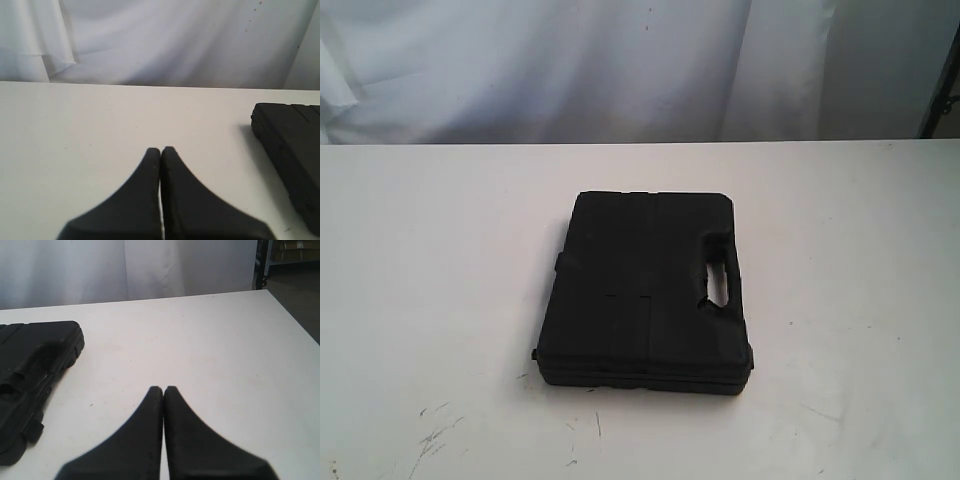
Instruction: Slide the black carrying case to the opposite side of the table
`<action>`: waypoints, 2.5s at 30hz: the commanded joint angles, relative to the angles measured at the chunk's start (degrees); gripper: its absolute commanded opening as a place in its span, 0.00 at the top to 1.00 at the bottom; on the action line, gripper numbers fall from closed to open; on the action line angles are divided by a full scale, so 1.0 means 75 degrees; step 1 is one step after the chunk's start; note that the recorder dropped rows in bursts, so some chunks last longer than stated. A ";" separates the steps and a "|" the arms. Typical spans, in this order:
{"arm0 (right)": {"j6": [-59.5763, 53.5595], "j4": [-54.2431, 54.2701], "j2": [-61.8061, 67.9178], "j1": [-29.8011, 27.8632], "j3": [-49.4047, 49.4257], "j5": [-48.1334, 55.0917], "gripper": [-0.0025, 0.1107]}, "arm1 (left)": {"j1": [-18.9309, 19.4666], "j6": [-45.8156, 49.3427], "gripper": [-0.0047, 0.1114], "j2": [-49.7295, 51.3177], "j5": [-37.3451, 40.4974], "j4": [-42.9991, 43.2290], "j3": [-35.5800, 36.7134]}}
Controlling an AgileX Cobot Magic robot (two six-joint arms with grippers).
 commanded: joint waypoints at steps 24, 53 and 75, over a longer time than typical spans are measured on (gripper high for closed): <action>-0.0017 -0.0004 -0.0020 -0.0023 0.0028 -0.0045 0.98 | 0.0018 -0.0376 0.96 -0.0037 0.0695 0.0120 0.0039; -0.0017 -0.0004 -0.0020 -0.0023 0.0028 -0.0045 0.98 | 0.0018 -0.0360 0.96 -0.0037 0.0605 0.0120 0.0039; -0.0050 -0.0143 -0.0020 -0.0023 0.0028 -0.0101 0.98 | 0.0018 -0.0360 0.96 -0.0037 0.0605 0.0120 0.0039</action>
